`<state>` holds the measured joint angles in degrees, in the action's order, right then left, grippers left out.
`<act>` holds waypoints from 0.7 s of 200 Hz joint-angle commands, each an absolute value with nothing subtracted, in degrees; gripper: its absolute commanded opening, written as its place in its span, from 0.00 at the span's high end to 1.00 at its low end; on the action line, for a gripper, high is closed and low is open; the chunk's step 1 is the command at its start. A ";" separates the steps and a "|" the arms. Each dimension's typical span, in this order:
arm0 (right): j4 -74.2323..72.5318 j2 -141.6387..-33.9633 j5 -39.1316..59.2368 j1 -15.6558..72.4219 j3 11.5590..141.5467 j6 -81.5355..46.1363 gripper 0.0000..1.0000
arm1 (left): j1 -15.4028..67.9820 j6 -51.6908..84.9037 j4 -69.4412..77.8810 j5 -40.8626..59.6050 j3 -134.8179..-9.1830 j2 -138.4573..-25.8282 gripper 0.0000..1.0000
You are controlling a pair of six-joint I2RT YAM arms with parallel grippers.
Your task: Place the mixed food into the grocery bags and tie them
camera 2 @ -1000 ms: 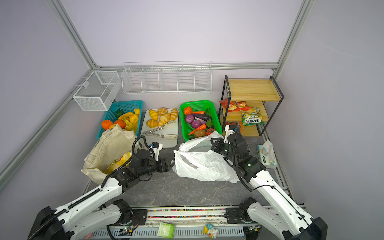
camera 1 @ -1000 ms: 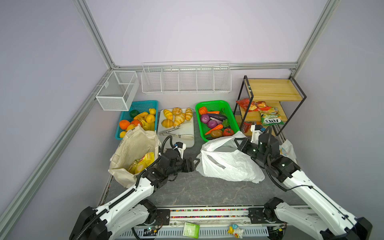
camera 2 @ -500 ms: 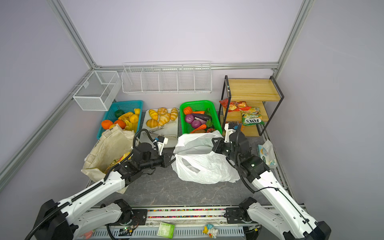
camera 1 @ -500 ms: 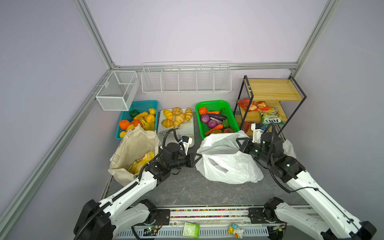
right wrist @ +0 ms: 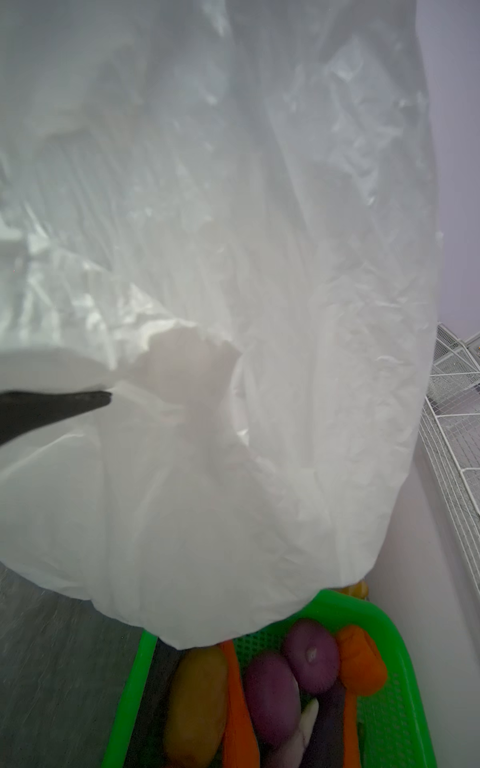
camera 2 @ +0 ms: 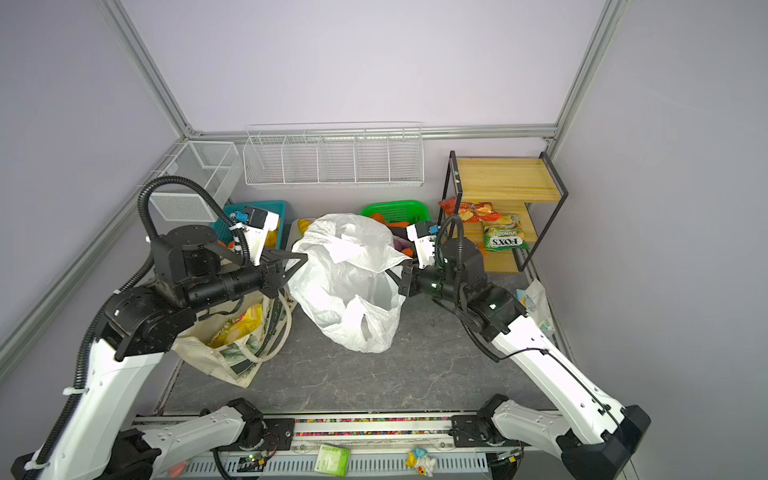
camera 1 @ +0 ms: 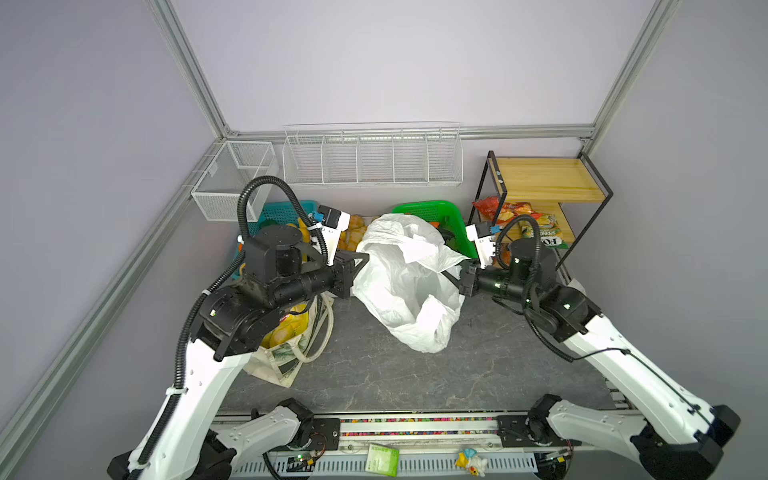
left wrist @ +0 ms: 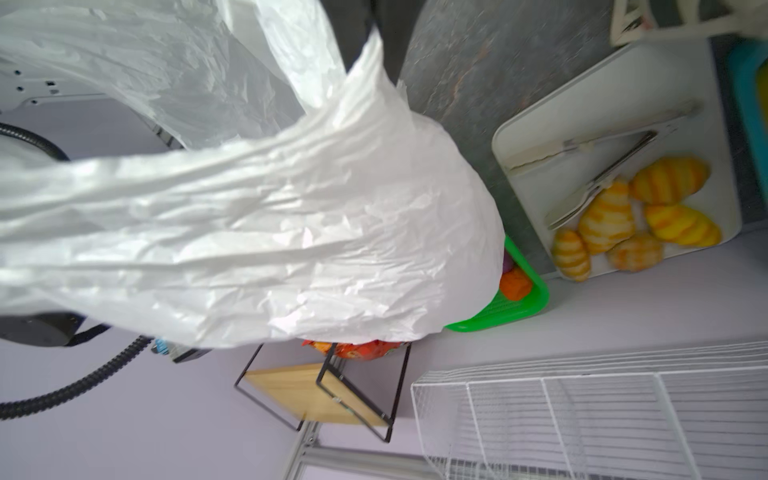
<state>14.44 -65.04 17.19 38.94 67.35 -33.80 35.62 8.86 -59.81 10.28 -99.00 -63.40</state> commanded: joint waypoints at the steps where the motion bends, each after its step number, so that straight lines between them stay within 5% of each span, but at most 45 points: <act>1: 3.59 -68.16 18.92 42.48 64.58 -39.96 0.93 | 35.27 2.79 -79.49 3.25 -105.54 -66.10 1.00; 52: -4.49 -74.08 13.25 48.08 58.50 -41.61 0.88 | 35.25 -0.89 -85.69 0.49 -104.61 -70.93 1.00; 87: -1.82 -74.87 7.26 48.29 53.89 -30.18 0.78 | 35.31 -2.43 -83.55 2.17 -100.95 -75.89 1.00; 140: 0.92 -70.13 -4.30 48.10 51.13 -5.46 0.41 | 35.27 -4.21 -79.21 6.06 -100.90 -80.08 1.00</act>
